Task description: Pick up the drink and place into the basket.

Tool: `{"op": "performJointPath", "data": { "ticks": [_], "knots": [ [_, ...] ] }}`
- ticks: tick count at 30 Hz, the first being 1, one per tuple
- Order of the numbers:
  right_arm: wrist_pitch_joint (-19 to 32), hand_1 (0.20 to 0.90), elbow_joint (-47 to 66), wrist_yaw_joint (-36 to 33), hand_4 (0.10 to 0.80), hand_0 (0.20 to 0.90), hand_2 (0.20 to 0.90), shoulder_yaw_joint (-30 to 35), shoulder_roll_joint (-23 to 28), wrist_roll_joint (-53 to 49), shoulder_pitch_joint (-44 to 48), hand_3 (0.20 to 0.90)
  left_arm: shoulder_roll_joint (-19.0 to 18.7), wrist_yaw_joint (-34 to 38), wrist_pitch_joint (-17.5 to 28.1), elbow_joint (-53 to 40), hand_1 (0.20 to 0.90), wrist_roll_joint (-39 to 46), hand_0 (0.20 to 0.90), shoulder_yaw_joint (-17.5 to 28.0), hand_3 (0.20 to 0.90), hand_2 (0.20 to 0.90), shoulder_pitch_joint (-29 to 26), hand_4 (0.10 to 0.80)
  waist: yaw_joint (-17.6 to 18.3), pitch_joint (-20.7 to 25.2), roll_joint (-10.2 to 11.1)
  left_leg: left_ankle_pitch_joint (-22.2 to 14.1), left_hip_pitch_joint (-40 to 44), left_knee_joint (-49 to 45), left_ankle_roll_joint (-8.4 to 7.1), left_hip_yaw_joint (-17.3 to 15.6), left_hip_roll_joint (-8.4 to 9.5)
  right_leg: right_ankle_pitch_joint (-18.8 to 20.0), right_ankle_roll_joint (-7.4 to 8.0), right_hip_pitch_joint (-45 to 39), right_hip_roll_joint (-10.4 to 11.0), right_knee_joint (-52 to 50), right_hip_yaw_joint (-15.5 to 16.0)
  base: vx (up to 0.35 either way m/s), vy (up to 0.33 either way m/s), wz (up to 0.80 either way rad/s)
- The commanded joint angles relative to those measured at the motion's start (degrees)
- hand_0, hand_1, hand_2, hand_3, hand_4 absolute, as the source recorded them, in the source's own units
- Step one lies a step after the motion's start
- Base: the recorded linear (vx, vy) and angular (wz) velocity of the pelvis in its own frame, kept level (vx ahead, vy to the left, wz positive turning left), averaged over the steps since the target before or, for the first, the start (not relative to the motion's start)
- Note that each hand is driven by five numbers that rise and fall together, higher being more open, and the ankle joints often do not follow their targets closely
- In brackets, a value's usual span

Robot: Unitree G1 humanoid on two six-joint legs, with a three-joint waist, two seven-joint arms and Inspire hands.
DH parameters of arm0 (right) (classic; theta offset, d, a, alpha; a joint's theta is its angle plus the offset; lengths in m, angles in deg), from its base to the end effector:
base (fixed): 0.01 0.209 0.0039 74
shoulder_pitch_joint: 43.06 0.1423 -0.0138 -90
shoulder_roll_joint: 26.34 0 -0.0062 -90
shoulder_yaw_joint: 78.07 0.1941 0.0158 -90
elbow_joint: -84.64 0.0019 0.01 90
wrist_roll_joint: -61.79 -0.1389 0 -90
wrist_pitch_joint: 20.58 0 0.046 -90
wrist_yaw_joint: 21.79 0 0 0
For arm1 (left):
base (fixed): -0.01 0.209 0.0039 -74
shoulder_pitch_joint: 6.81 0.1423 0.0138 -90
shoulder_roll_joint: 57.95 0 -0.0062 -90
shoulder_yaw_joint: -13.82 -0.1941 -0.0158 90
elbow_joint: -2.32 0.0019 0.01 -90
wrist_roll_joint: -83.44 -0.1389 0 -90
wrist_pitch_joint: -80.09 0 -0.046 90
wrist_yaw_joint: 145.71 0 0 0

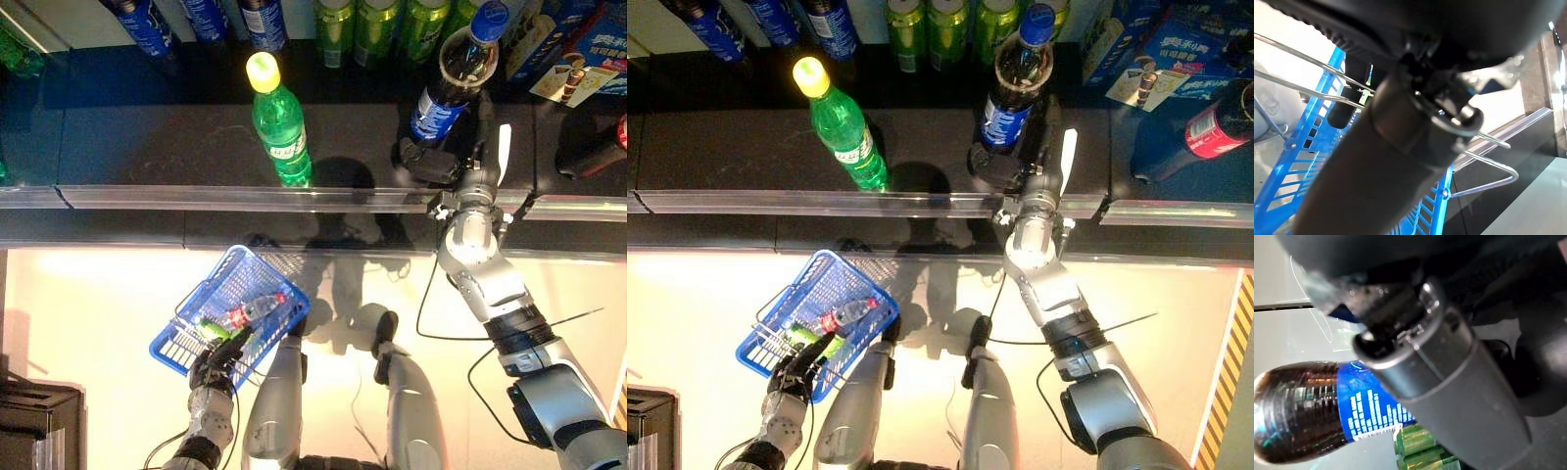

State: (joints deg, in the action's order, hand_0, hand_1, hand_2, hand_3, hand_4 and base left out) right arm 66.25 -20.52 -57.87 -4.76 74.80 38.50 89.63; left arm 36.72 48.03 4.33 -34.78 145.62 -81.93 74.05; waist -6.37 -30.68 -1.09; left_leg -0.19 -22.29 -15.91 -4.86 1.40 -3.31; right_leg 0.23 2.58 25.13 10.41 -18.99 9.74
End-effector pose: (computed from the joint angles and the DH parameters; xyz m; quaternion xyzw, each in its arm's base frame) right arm 0.3234 -0.1599 0.1756 -0.0442 -0.1764 -0.1614 0.9700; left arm 0.1823 0.2070 -0.0773 -0.3174 0.2596 0.3323 0.8494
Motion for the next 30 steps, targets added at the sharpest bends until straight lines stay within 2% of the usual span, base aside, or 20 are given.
{"op": "performJointPath", "data": {
  "ticks": [1, 8, 9, 10, 11, 21, 30],
  "knots": [
    [2.8, 0.9, 2.3, -1.2, 0.8, 0.9, 0.9, 2.7, 3.2, -1.0, 9.0, 0.9, -0.3, -2.2, 4.2, -5.5, 0.3, 0.2, 0.3, -2.5, 0.2, 0.3, 6.5, 0.1, -1.2, 0.9, -1.8, -3.3, -2.3, -7.8, 1.68, 0.5, -1.16, -1.9, 1.74, -2.2, 3.4, -1.2, 1.5, 0.021, 0.019, 0.1],
    [2.4, 0.9, -2.4, -1.1, 0.8, 0.9, 0.9, 2.4, 5.1, -4.1, 13.0, 0.9, -1.1, -2.5, 3.4, -5.2, 0.3, 0.6, 0.3, -2.8, 0.2, 0.3, 6.7, 0.1, -2.0, 0.9, -2.1, -3.2, -2.5, -8.0, 1.85, 0.8, -0.96, -2.2, 1.7, -2.1, 3.7, -1.7, 1.8, 0.013, 0.012, 0.06],
    [2.3, 0.702, -2.9, -1.3, 0.569, 0.702, 0.702, 2.5, 5.1, -4.4, 13.4, 0.669, -1.1, -2.5, 3.3, -5.2, 0.3, 0.6, 0.3, -2.8, 0.2, 0.3, 6.7, 0.1, -2.1, 0.9, -2.2, -3.2, -2.5, -8.0, 1.83, 0.8, -0.93, -2.2, 1.69, -2.2, 3.7, -1.7, 1.8, 0.032, 0.023, -0.01],
    [2.4, 0.439, -3.5, -1.6, 0.262, 0.439, 0.439, 2.5, 5.2, -5.1, 13.9, 0.362, -1.2, -2.6, 3.3, -5.2, 0.3, 0.7, 0.3, -2.9, 0.2, 0.3, 6.8, 0.1, -2.2, 0.9, -2.2, -3.2, -2.5, -8.0, 1.85, 0.8, -0.88, -2.2, 1.65, -2.3, 3.7, -1.6, 1.8, 0.03, 0.023, -0.02],
    [2.6, 0.3, -4.0, -1.4, 0.1, 0.3, 0.3, 2.6, 5.3, -5.6, 14.1, 0.2, -1.2, -2.6, 3.2, -5.2, 0.3, 0.7, 0.3, -2.9, 0.2, 0.3, 6.8, 0.1, -2.3, 0.9, -2.3, -3.2, -2.6, -8.0, 1.86, 0.9, -0.87, -2.3, 1.65, -2.3, 3.8, -1.8, 1.8, 0.0, 0.0, 0.0],
    [4.5, 0.3, -9.9, -0.5, 0.1, 0.3, 0.3, 3.2, 6.7, -9.5, 17.4, 0.2, -1.6, -3.2, 3.3, -5.7, 0.3, 1.1, 0.3, -3.9, 0.2, 0.3, 7.4, 0.1, -3.2, 0.9, -2.6, -3.4, -3.4, -8.5, 2.05, 1.1, -0.63, -2.6, 1.54, -1.8, 4.0, -2.3, 2.0, 0.0, 0.0, 0.0],
    [5.1, 0.3, -8.8, -0.7, 0.1, 0.3, 0.3, 4.4, 7.1, -9.3, 16.6, 0.2, -1.6, -3.4, 3.8, -5.7, 0.3, 1.2, 0.3, -3.4, 0.2, 0.3, 7.6, 0.1, -2.9, 0.9, -2.5, -3.5, -2.6, -8.5, 2.14, 0.6, -0.72, -3.1, 1.42, -2.3, 3.9, -2.9, 2.0, -0.004, 0.0, 0.0]
  ]
}}
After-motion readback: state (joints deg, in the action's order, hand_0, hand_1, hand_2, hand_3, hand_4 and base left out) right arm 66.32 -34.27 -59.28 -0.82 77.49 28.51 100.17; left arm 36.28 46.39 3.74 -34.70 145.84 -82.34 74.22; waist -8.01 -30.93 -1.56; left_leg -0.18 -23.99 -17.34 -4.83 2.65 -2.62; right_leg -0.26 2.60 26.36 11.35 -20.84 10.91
